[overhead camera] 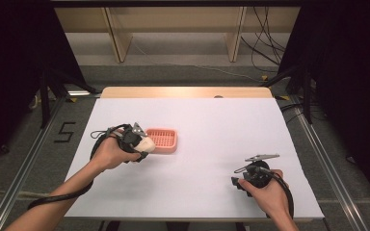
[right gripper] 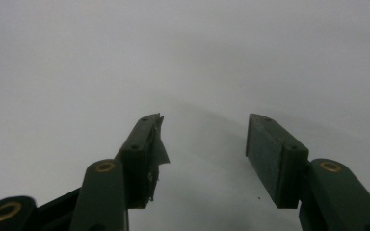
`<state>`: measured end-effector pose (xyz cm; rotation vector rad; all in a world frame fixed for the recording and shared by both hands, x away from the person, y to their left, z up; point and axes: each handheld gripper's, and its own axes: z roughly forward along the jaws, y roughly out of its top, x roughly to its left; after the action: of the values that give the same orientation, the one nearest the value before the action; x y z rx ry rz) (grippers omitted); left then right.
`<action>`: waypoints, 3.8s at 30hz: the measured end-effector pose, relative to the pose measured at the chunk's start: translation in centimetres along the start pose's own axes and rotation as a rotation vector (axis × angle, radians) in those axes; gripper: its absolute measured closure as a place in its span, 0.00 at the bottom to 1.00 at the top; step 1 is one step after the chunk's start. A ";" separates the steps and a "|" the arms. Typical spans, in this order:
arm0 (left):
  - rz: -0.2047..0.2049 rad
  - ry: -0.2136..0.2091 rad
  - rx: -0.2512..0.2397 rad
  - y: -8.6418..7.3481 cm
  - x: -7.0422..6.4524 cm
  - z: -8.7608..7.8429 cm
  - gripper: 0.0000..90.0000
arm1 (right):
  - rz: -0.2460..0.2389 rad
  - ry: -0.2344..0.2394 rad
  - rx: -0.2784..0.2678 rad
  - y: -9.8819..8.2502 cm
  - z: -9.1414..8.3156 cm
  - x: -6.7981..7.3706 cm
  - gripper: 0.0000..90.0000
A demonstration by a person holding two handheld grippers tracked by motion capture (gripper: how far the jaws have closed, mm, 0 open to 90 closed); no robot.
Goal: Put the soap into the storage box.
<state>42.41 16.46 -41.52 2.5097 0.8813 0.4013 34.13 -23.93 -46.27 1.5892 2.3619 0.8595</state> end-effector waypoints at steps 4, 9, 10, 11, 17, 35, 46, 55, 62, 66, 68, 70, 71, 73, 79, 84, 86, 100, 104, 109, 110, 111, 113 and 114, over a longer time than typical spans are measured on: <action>0.004 0.003 -0.001 0.2 0.2 0.0 0.55 | 0.004 0.008 -0.004 0.0 0.0 0.0 0.53; 0.016 0.006 -0.002 0.4 0.4 0.2 0.55 | 0.006 -0.011 0.012 0.0 -0.1 0.0 0.53; 0.018 0.007 -0.004 0.4 0.5 0.2 0.55 | 0.006 -0.013 0.012 0.0 -0.1 0.0 0.53; 0.016 0.007 -0.005 0.5 0.5 0.3 0.55 | 0.015 -0.008 0.012 0.0 -0.1 0.1 0.53; 0.019 0.006 -0.003 0.7 0.6 0.4 0.55 | 0.007 -0.007 0.012 -0.1 -0.2 0.0 0.53; 0.037 0.017 -0.004 1.7 1.1 0.9 0.55 | 0.017 -0.023 0.019 -0.1 -0.2 0.1 0.52; 0.094 0.021 0.011 2.4 1.6 1.0 0.55 | 0.019 -0.012 0.018 -0.1 -0.2 0.1 0.52; 0.112 0.021 0.010 3.0 1.8 1.3 0.55 | 0.020 -0.017 0.020 -0.2 -0.2 0.1 0.52; 0.121 0.022 0.005 3.4 1.8 1.5 0.55 | 0.021 -0.022 0.019 -0.2 -0.2 0.0 0.52; 0.121 0.023 0.004 3.5 1.9 1.6 0.55 | 0.031 -0.014 0.027 -0.2 -0.3 0.2 0.52; 0.120 0.024 0.006 3.5 1.9 1.6 0.55 | 0.035 0.003 0.024 -0.2 -0.3 0.2 0.52; 0.117 0.023 0.005 3.5 1.9 1.7 0.55 | 0.058 0.017 0.028 -0.2 -0.4 0.4 0.52; 0.117 0.023 0.006 3.5 2.0 1.7 0.55 | 0.057 0.019 0.028 -0.2 -0.4 0.4 0.52; 0.122 0.022 0.008 3.5 2.0 1.7 0.54 | 0.031 0.011 0.021 -0.2 -0.3 0.2 0.52; 0.119 0.027 0.003 3.6 2.1 1.9 0.55 | 0.012 -0.036 0.013 -0.2 -0.3 0.0 0.52; 0.136 0.029 0.001 3.8 2.2 2.0 0.55 | 0.005 -0.056 0.011 -0.2 -0.3 0.0 0.52; 0.136 0.031 0.000 3.8 2.2 2.1 0.55 | 0.005 -0.056 0.012 -0.2 -0.3 0.0 0.52; 0.140 0.034 -0.002 4.1 2.5 2.4 0.55 | 0.014 -0.045 0.006 -0.2 -0.3 0.0 0.52; 0.143 0.033 0.003 4.2 2.6 2.5 0.55 | 0.042 -0.025 0.021 -0.2 -0.6 0.2 0.52; 0.138 0.034 0.002 4.4 2.7 2.7 0.55 | 0.061 -0.025 0.026 -0.2 -0.5 0.4 0.52; 0.145 0.037 0.005 4.4 2.7 2.6 0.55 | 0.057 -0.023 0.028 -0.2 -0.5 0.4 0.52; 0.142 0.036 0.005 4.4 2.7 2.7 0.55 | 0.055 -0.019 0.024 -0.2 -0.5 0.4 0.52; 0.146 0.038 0.004 4.5 2.8 2.7 0.55 | 0.056 -0.022 0.029 -0.2 -0.6 0.4 0.52; 0.147 0.039 0.003 4.5 2.7 2.7 0.55 | 0.062 -0.026 0.029 -0.2 -0.5 0.4 0.52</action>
<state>47.93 14.23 -41.27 2.5864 0.7144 0.4975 33.58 -23.82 -45.84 1.6831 2.3288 0.8146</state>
